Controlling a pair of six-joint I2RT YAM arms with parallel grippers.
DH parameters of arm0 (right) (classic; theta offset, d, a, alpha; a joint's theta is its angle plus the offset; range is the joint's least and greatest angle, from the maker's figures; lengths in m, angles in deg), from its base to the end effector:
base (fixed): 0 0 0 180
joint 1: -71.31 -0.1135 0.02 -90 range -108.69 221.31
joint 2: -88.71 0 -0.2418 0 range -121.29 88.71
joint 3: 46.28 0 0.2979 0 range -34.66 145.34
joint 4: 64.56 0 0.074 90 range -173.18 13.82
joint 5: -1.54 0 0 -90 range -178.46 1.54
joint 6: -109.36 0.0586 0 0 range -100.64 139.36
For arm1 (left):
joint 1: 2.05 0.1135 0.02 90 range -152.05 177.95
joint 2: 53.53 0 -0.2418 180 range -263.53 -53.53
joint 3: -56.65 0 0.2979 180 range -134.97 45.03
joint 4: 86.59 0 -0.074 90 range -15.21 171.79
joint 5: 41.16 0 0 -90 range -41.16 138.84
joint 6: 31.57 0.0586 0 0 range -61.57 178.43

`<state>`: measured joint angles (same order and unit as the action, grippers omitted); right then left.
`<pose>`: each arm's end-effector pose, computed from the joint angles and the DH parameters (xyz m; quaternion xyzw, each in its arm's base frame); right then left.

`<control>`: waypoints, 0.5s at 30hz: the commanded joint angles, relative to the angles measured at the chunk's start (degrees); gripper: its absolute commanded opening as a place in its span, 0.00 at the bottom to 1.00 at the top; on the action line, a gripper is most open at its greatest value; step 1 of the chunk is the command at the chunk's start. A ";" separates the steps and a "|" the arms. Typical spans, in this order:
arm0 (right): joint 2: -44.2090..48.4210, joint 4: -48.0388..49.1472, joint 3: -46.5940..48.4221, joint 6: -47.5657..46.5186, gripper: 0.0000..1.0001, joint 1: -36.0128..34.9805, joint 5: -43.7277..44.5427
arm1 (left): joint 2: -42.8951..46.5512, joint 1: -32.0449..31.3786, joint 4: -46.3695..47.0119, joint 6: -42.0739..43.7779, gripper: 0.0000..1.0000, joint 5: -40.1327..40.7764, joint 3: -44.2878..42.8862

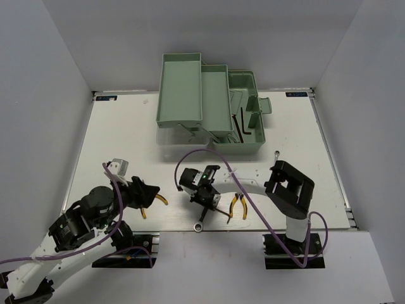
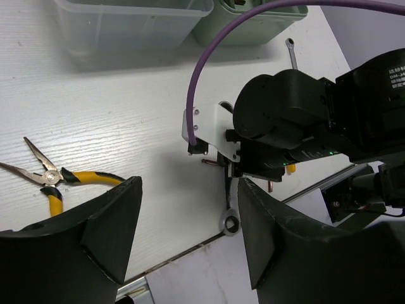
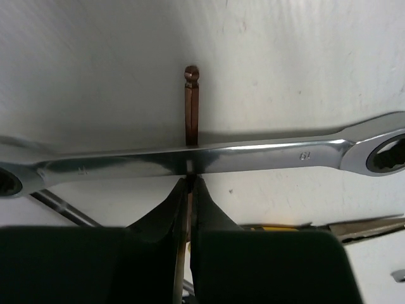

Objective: Sort the tools into containers

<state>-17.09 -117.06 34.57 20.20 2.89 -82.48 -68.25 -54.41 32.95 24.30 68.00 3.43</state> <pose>0.1472 0.3555 0.0914 -0.5473 0.8281 0.0194 0.1193 0.1003 -0.0985 0.3120 0.0375 0.8217 -0.2775 0.4964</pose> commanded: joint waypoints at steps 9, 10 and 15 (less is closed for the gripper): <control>-1.52 -12.73 10.05 -7.52 0.00 1.63 -0.97 | 1.19 0.06 1.47 -0.24 0.72 0.88 0.21; -1.60 -12.73 12.22 -7.61 0.00 1.71 -0.97 | 1.19 0.06 1.47 -0.24 0.72 0.88 0.21; -4.06 -13.87 17.25 -8.40 0.00 2.06 -1.14 | 1.19 0.06 1.47 -0.24 0.72 0.88 0.21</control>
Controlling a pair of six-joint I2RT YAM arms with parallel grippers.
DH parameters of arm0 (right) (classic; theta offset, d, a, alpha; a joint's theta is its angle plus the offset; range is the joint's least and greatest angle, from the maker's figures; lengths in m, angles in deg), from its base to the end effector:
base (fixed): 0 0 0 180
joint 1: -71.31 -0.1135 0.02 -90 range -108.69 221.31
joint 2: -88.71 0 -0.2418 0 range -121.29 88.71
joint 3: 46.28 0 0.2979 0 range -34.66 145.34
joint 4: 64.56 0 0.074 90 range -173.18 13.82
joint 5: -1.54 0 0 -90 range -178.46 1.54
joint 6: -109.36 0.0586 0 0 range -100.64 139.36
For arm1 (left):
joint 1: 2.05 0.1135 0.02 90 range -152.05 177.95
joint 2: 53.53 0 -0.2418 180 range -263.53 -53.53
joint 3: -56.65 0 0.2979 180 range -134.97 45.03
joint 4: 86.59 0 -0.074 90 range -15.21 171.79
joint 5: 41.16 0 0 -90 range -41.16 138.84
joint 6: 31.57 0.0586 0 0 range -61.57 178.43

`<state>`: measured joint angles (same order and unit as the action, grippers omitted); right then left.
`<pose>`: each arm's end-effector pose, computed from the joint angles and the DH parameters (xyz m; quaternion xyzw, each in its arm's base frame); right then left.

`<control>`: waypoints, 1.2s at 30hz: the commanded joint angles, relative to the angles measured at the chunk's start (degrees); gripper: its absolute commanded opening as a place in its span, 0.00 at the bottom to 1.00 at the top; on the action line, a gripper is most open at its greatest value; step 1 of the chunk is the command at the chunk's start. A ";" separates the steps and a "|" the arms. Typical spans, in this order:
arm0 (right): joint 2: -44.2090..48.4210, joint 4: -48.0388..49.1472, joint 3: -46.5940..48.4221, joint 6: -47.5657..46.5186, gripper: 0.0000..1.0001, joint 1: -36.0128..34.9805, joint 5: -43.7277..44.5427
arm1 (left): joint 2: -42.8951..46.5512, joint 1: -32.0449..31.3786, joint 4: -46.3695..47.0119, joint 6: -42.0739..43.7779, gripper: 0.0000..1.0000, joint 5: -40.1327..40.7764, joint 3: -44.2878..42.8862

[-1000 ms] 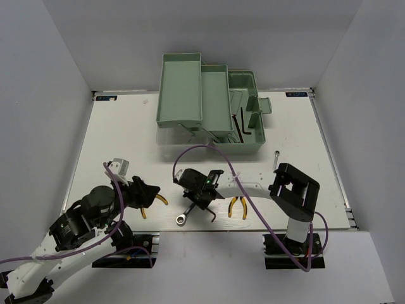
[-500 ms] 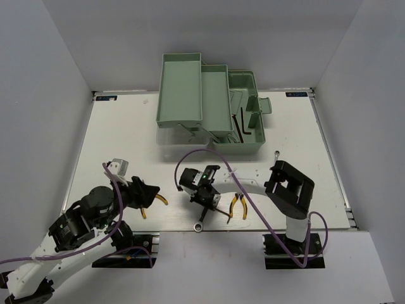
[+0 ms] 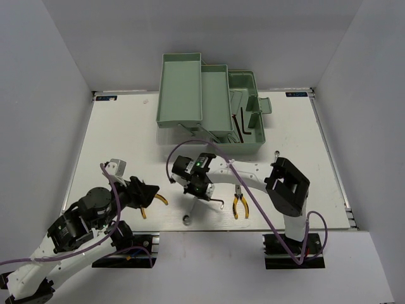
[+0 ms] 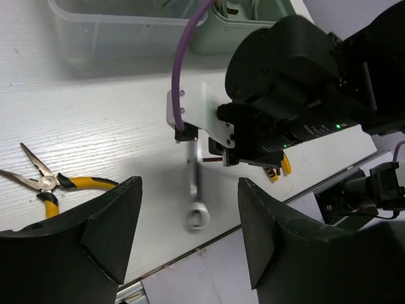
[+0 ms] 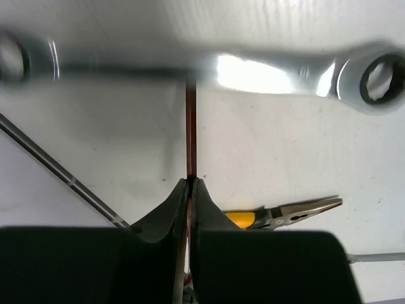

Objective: Sort the tools into containers

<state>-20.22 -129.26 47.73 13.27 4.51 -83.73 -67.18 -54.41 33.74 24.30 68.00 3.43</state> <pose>0.1660 0.3751 0.1353 -0.5881 0.8027 0.0102 0.0988 0.0984 -0.0961 0.3159 0.0339 0.8131 -0.2876 0.5049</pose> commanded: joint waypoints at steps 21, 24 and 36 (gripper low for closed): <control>3.89 -0.80 -0.92 -2.09 0.00 3.52 1.51 | 0.64 0.06 0.68 -0.24 0.73 0.88 0.74; 8.27 -1.15 -1.09 -2.70 0.00 3.88 2.82 | 0.03 0.06 0.68 -0.24 0.73 0.88 0.74; 25.94 2.71 -8.21 -5.86 0.00 8.35 13.02 | -21.40 0.06 0.68 2.14 0.73 -1.49 -0.85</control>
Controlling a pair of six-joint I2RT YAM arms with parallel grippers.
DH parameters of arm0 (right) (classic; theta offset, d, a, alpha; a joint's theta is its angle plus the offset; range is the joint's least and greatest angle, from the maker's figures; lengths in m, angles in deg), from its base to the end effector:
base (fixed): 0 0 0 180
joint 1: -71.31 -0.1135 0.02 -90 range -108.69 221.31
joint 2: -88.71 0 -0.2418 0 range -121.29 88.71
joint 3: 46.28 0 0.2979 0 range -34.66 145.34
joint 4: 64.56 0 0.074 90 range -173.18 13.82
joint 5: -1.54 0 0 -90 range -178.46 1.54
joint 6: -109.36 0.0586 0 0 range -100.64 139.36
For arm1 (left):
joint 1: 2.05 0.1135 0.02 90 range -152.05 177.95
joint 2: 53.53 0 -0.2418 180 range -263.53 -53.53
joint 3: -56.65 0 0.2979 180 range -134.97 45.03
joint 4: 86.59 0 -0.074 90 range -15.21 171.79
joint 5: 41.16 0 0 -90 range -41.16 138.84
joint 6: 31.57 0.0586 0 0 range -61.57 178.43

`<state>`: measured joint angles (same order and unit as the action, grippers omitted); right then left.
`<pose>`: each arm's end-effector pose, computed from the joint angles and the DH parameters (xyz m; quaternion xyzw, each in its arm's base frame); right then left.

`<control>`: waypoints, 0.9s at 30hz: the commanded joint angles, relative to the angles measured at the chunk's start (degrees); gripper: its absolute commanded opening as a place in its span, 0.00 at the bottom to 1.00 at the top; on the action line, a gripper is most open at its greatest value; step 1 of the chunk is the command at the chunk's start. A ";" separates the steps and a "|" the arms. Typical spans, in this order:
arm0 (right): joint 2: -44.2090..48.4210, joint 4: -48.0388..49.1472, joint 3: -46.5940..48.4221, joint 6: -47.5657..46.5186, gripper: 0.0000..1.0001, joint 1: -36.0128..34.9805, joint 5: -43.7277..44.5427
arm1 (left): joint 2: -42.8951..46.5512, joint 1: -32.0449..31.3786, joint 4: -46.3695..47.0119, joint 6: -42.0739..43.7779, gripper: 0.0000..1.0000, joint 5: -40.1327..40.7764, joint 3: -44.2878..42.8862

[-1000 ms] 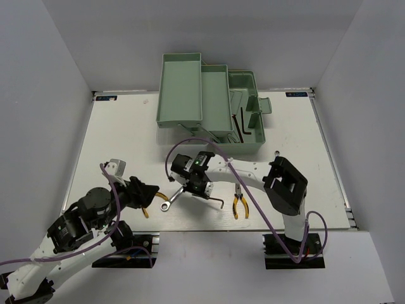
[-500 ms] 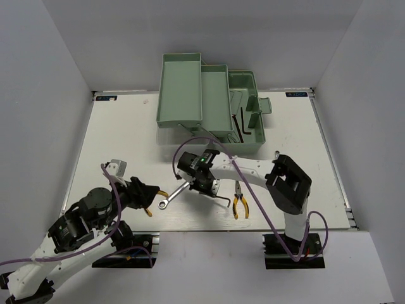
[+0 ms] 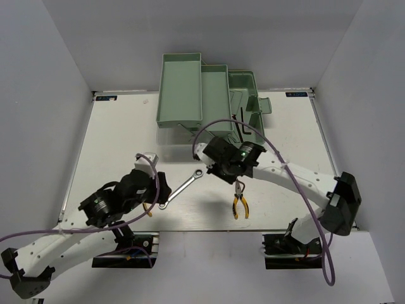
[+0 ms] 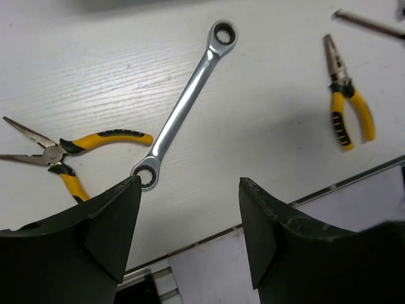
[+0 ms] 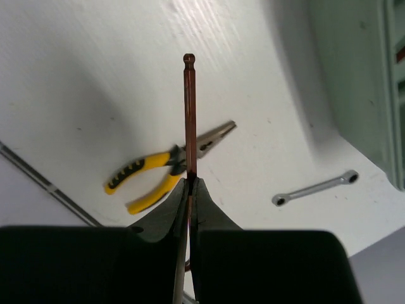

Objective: Sort the tools into containers

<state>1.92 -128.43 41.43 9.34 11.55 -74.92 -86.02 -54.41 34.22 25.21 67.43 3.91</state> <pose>0.1951 0.3075 0.2431 -0.5296 0.8077 -0.0063 0.2589 0.1347 -0.1440 0.2651 0.0794 0.8897 -0.1820 0.4111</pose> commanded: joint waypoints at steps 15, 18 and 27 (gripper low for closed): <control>12.52 17.79 -6.22 -11.50 0.00 16.24 19.77 | -25.32 0.06 5.02 9.03 0.74 -0.40 -5.01; 8.92 22.27 -4.48 -12.92 0.00 19.94 15.84 | -31.22 0.06 6.35 11.32 0.80 0.21 -6.78; -17.16 18.33 22.15 -7.48 0.00 32.25 4.65 | -37.38 1.21 13.29 18.09 0.88 -0.40 -8.80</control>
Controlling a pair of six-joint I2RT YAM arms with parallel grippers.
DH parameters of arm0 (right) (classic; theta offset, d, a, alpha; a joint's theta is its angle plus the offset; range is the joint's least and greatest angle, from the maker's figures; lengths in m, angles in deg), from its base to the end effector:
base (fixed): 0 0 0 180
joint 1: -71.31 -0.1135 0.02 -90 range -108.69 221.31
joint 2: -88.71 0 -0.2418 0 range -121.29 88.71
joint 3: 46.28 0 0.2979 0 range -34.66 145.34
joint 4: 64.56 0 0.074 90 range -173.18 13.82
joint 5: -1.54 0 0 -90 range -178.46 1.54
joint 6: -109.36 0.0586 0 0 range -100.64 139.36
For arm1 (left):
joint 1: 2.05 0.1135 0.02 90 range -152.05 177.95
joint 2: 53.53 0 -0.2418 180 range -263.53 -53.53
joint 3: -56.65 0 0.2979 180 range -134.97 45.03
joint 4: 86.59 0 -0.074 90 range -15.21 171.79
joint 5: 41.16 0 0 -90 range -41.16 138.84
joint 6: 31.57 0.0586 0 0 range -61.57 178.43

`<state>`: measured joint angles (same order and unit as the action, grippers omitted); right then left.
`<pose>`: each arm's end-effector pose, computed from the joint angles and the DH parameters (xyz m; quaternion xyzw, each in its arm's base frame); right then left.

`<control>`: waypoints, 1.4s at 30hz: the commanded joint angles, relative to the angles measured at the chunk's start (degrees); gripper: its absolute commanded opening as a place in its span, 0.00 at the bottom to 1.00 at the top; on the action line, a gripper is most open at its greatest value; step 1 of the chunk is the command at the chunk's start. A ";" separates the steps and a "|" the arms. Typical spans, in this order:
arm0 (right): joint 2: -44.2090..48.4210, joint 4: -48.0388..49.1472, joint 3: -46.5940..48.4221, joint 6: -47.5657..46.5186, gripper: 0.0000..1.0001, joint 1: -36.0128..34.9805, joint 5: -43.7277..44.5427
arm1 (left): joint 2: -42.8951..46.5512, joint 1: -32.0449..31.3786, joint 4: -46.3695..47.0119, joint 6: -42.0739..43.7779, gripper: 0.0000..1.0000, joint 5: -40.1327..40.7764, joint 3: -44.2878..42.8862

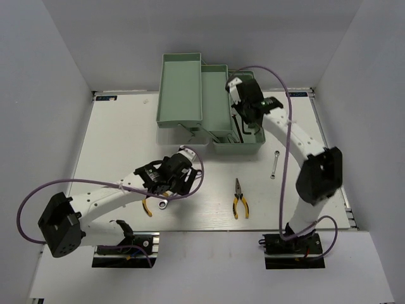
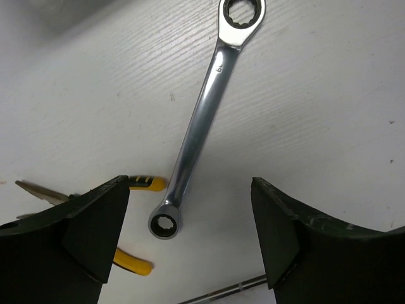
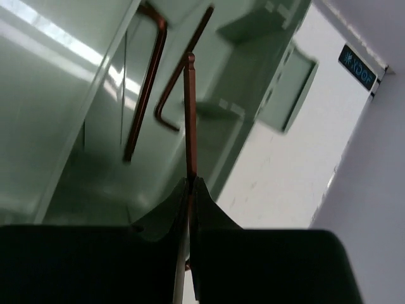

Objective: Sort the tools into containers

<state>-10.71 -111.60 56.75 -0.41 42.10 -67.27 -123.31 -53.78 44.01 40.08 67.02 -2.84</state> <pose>0.4034 0.2013 0.2824 -0.3081 0.8518 -0.1363 0.4011 0.1971 -0.2203 0.1752 0.2342 0.9248 -0.0234 0.2989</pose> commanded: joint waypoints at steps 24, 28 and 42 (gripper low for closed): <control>-1.58 -2.99 2.14 22.22 0.49 13.47 -26.90 | -16.08 3.82 15.72 8.15 0.66 -5.61 -0.73; 6.85 -0.88 -6.22 24.69 0.49 16.37 -31.12 | -19.77 3.82 13.71 7.54 0.59 -5.61 -1.34; 23.38 2.46 -27.16 26.62 0.49 23.85 -38.49 | -25.06 4.35 10.97 5.34 0.36 -11.76 -1.96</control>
<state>9.57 -111.60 31.40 25.23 64.64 -102.55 -146.28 -49.71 57.43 46.55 59.41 -5.62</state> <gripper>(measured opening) 0.492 0.369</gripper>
